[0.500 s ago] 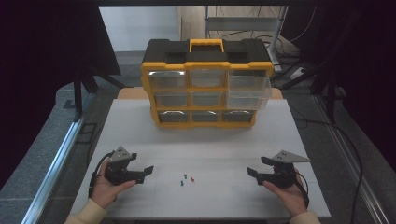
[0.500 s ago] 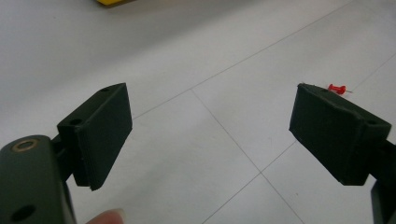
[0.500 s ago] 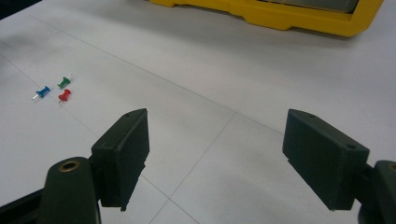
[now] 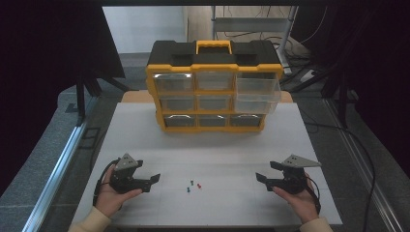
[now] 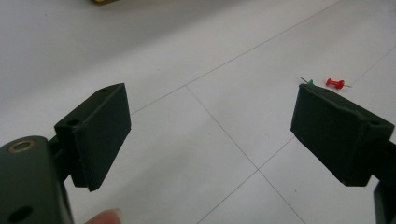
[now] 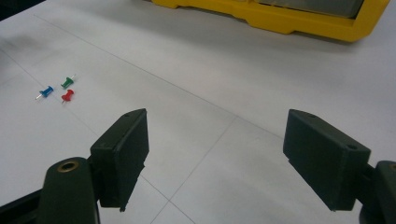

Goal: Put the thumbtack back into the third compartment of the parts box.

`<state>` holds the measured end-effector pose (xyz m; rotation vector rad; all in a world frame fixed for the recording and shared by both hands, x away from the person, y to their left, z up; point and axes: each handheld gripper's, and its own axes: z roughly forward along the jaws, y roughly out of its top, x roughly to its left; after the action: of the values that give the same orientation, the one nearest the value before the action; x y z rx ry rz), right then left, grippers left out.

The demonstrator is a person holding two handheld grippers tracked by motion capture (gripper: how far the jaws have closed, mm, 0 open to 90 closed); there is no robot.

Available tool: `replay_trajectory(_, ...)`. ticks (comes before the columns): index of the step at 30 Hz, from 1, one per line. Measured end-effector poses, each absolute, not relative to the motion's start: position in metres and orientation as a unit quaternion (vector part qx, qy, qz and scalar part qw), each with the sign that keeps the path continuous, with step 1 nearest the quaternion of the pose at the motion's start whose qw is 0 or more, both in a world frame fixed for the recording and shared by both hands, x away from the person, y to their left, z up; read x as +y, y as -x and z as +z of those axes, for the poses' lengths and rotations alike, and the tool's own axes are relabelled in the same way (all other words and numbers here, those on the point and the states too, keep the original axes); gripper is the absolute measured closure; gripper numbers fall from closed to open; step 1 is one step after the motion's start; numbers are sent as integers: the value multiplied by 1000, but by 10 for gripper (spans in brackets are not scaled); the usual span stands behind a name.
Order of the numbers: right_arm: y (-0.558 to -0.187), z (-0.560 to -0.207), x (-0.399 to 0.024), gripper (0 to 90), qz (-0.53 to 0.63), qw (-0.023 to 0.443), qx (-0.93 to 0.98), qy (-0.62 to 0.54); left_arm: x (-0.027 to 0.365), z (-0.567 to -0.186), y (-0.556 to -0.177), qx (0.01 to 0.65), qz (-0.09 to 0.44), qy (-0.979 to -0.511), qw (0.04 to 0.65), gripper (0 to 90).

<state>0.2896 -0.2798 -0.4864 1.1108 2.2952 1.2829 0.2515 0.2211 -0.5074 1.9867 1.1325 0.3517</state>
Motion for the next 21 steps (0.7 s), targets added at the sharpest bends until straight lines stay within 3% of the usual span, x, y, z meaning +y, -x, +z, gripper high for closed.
replay_trajectory(13,-292,-485,-265,227,440,131,807,-371,222,-507,-250,446,139,-788,402,108)
replay_trajectory(21,-296,-488,-238,253,438,95,822,-351,221,-509,-253,440,138,-793,398,110)
